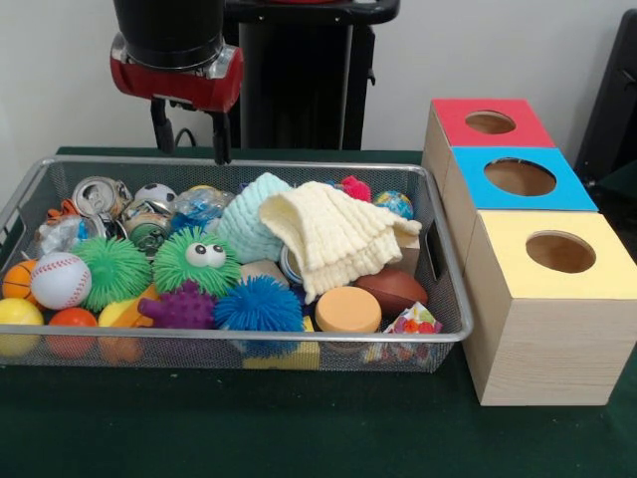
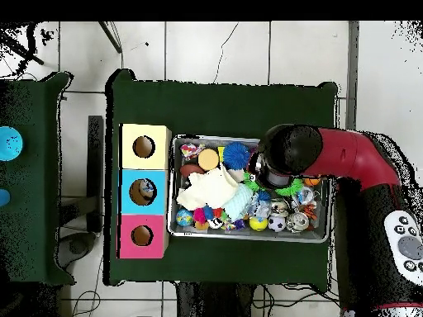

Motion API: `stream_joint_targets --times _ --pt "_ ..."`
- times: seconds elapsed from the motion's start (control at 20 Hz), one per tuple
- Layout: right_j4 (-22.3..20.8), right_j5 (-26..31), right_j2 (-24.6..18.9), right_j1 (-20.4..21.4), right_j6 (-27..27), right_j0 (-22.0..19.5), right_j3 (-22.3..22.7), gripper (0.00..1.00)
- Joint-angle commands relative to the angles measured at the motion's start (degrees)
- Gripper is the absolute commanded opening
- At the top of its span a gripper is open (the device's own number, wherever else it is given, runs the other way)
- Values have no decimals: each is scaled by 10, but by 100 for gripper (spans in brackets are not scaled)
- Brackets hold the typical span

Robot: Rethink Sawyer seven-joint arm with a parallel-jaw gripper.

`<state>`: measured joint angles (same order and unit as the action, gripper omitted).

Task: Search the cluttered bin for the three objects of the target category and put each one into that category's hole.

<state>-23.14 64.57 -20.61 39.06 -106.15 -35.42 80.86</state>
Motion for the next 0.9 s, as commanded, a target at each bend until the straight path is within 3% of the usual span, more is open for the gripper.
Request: stream_joint_targets --times 0.05,0.6,0.9 --pt "-16 -25 -21 3 85 -9 68 100" --pt "-53 -58 -13 -58 75 1 22 100" --pt "-66 -117 -8 -88 55 -9 42 100"
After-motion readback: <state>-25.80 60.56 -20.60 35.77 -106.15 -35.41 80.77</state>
